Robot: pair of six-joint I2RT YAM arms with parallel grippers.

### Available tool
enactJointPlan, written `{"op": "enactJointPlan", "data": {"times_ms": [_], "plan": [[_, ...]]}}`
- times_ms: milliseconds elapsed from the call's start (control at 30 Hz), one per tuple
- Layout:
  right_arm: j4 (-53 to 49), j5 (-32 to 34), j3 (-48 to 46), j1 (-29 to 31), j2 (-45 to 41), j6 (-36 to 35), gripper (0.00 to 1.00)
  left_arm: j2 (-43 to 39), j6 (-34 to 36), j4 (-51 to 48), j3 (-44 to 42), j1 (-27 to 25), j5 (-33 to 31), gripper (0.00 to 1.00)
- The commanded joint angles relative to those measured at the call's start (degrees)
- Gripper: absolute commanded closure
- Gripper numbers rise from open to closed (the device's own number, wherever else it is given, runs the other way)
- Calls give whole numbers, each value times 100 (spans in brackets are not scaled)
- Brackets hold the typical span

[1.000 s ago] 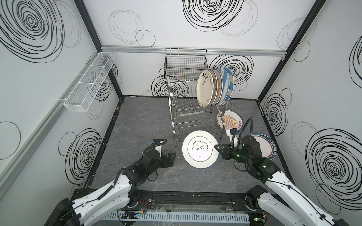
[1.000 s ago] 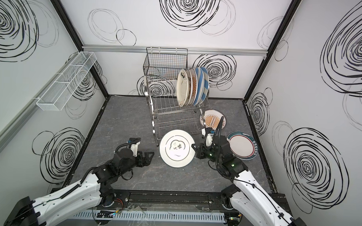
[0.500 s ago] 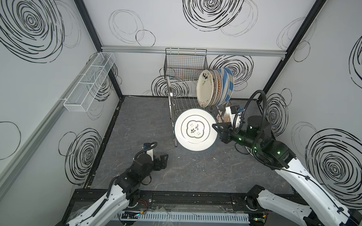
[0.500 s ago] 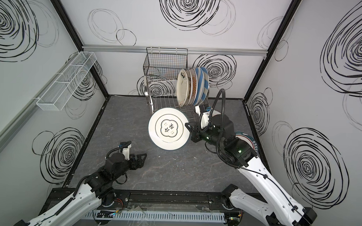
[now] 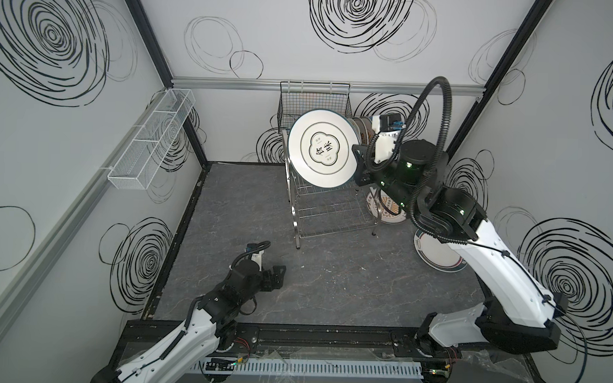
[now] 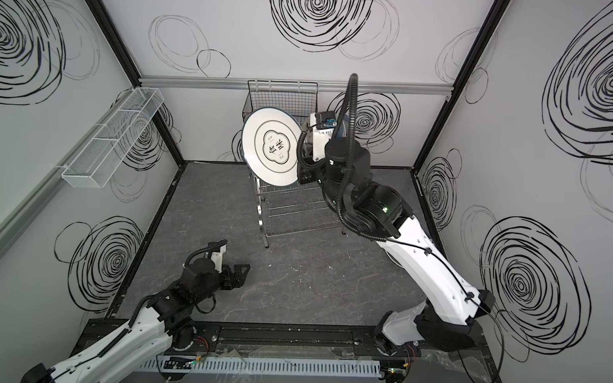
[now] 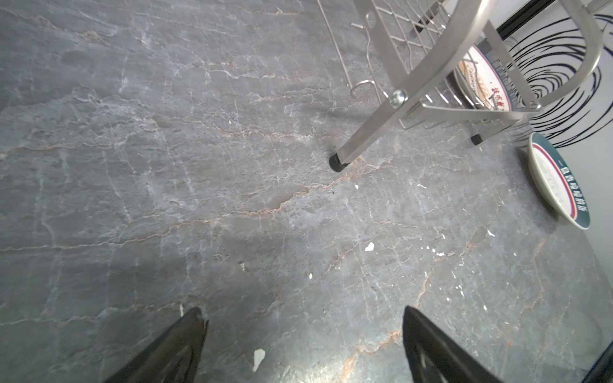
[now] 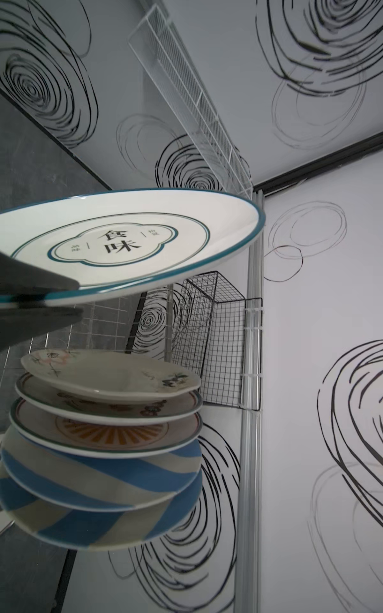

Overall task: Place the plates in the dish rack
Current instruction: 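Carry the teal-rimmed plate to the rack beside the stacked plates with the right gripper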

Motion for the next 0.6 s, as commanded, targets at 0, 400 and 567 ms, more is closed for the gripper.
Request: {"op": "enactJointPlan", "data": {"times_ms": [0, 400, 567], "plan": [[345, 1851, 479, 258, 350, -797, 100, -169, 101, 216, 1, 41, 47, 4], [2193, 4044, 7, 702, 877, -2234, 100, -59, 119, 267, 7, 37, 134, 4], [2439, 4272, -65, 684, 1025, -2525, 100, -50, 119, 267, 7, 31, 139, 4]]}}
